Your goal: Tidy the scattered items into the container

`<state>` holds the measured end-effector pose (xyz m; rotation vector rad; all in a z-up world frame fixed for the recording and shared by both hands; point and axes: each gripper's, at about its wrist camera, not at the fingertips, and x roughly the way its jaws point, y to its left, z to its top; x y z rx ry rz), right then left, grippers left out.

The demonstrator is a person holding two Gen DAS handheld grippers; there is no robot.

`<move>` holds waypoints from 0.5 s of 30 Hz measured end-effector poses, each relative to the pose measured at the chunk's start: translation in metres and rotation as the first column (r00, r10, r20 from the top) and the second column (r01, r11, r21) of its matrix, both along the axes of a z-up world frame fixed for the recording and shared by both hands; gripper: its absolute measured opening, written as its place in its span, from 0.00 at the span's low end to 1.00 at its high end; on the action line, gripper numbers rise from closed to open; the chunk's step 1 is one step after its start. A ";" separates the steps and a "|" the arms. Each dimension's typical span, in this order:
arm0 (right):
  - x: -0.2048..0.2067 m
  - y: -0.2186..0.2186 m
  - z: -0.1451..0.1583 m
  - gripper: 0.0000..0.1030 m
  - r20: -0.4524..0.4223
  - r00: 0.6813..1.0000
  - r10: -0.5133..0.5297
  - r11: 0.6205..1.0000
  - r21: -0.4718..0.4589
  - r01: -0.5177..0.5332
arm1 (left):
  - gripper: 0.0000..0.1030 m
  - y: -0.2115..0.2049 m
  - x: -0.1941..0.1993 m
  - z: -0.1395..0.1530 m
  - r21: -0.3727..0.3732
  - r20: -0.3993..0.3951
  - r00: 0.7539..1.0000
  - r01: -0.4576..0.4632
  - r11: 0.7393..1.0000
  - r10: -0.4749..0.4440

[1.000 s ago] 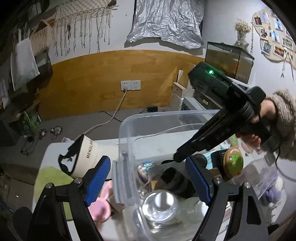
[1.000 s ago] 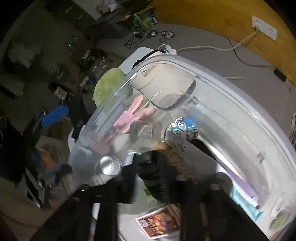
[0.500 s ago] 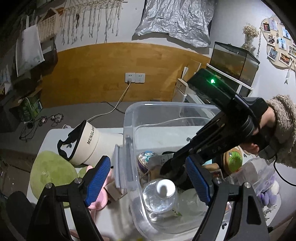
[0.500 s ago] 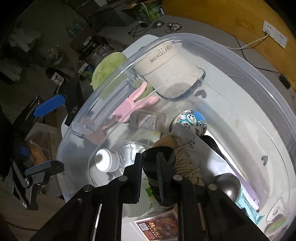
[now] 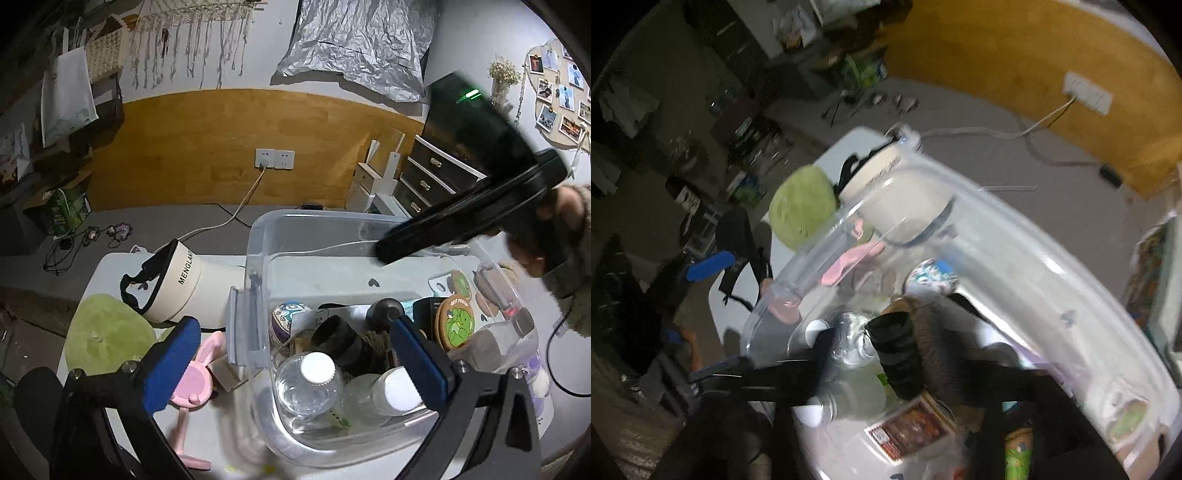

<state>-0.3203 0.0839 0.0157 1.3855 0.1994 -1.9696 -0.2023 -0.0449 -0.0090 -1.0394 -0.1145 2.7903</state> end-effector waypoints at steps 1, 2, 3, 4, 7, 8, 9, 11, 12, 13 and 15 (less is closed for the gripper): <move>0.007 0.006 0.011 0.93 -0.035 0.999 -0.011 1.000 -0.008 0.011 | 1.00 0.000 0.002 0.002 -0.001 -0.003 1.000 -0.004 1.000 0.004; 0.017 0.014 0.025 0.93 -0.077 0.997 -0.020 1.000 -0.022 0.018 | 1.00 0.001 0.005 0.004 -0.001 -0.007 1.000 -0.009 1.000 0.009; 0.028 0.022 0.038 0.93 -0.115 0.993 -0.033 0.999 -0.036 0.029 | 1.00 0.002 0.008 0.006 -0.002 -0.011 1.000 -0.013 1.000 0.013; 0.036 0.028 0.047 0.93 -0.138 0.989 -0.049 0.998 -0.053 0.042 | 1.00 0.003 0.011 0.008 -0.002 -0.015 1.000 -0.017 1.000 0.017; 0.066 0.050 0.071 0.93 -0.200 0.972 -0.126 0.986 -0.129 0.101 | 1.00 0.006 0.022 0.015 -0.001 -0.031 0.999 -0.032 0.999 0.032; 0.075 0.056 0.076 0.93 -0.219 0.963 -0.157 0.981 -0.146 0.127 | 1.00 0.007 0.026 0.017 0.001 -0.035 0.999 -0.037 0.999 0.037; 0.086 0.062 0.081 0.93 -0.239 0.951 -0.196 0.974 -0.160 0.161 | 1.00 0.007 0.029 0.019 0.004 -0.038 0.998 -0.041 0.999 0.041; 0.107 0.073 0.087 0.93 -0.274 0.922 -0.273 0.956 -0.179 0.230 | 1.00 0.008 0.037 0.023 0.014 -0.043 0.998 -0.051 0.999 0.052; 0.118 0.078 0.089 0.94 -0.293 0.902 -0.317 0.944 -0.191 0.270 | 1.00 0.009 0.040 0.025 0.019 -0.046 0.997 -0.056 0.998 0.057; 0.127 0.082 0.090 0.95 -0.311 0.880 -0.358 0.930 -0.200 0.307 | 1.00 0.009 0.044 0.027 0.024 -0.048 0.997 -0.063 0.998 0.064; 0.144 0.089 0.090 0.99 -0.345 0.837 -0.425 0.902 -0.234 0.362 | 1.00 0.010 0.052 0.029 0.024 -0.051 0.994 -0.093 0.995 0.094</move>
